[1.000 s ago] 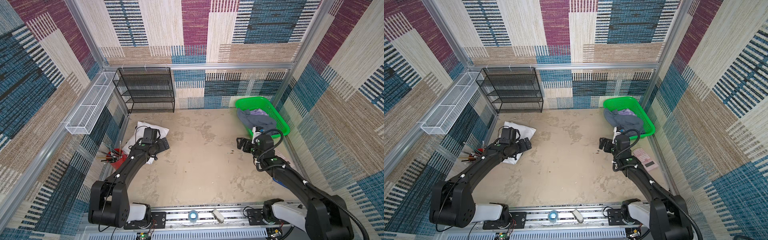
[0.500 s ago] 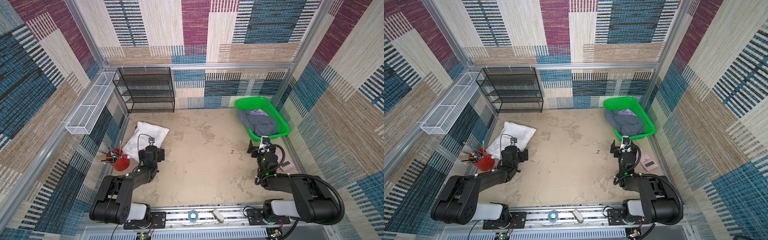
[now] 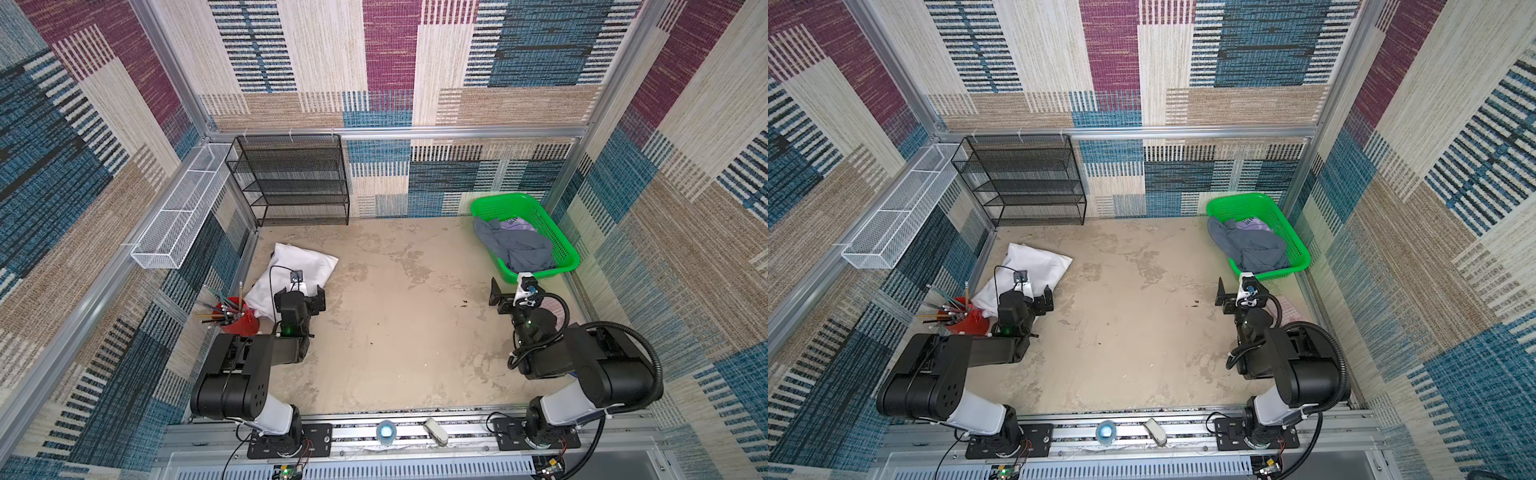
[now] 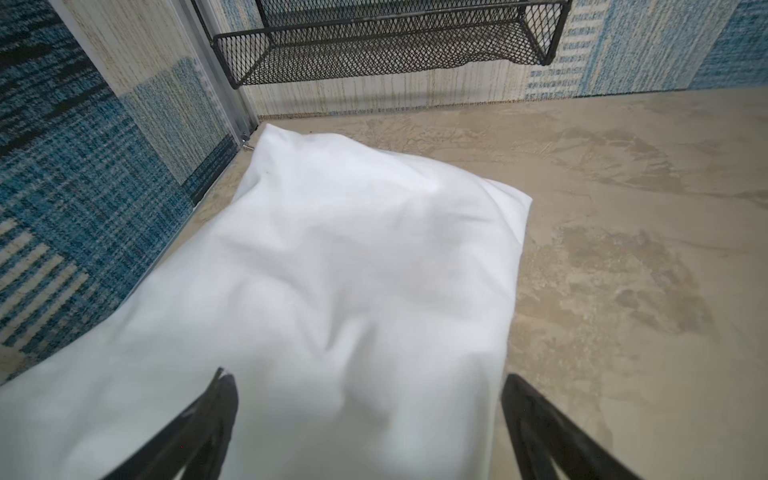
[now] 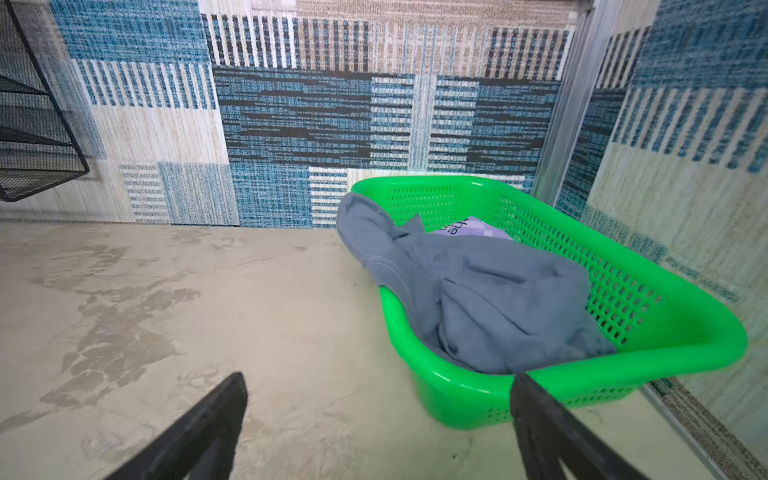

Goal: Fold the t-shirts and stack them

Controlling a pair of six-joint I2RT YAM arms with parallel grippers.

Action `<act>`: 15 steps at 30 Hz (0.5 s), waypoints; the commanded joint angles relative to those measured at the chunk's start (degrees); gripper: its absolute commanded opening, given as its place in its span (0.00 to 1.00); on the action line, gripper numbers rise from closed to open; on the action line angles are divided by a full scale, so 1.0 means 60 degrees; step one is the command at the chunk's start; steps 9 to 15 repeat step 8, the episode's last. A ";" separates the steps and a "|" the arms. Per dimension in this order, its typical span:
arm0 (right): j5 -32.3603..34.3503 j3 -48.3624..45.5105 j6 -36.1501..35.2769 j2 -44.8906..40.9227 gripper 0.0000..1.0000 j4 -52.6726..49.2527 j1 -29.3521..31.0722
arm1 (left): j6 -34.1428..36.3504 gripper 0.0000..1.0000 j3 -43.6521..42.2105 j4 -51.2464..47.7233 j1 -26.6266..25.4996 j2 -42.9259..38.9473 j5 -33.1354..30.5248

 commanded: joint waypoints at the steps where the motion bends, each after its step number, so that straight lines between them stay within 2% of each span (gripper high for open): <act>1: 0.0017 0.0002 0.0083 -0.0026 0.99 0.0161 0.0102 | 0.0060 0.99 0.0061 0.0083 0.0010 -0.0010 0.0143; 4: -0.0859 0.0484 0.0264 -0.0001 0.99 -0.0761 -0.0261 | 0.0070 0.99 0.0070 0.0113 0.0024 0.0007 0.0145; 8: -0.0512 -0.0027 0.0143 0.0009 0.99 0.0313 -0.0148 | 0.0077 0.99 0.0060 0.0171 0.0024 0.0017 0.0143; 15: -0.0512 -0.0027 0.0143 0.0009 0.99 0.0313 -0.0148 | 0.0077 0.99 0.0060 0.0171 0.0024 0.0017 0.0143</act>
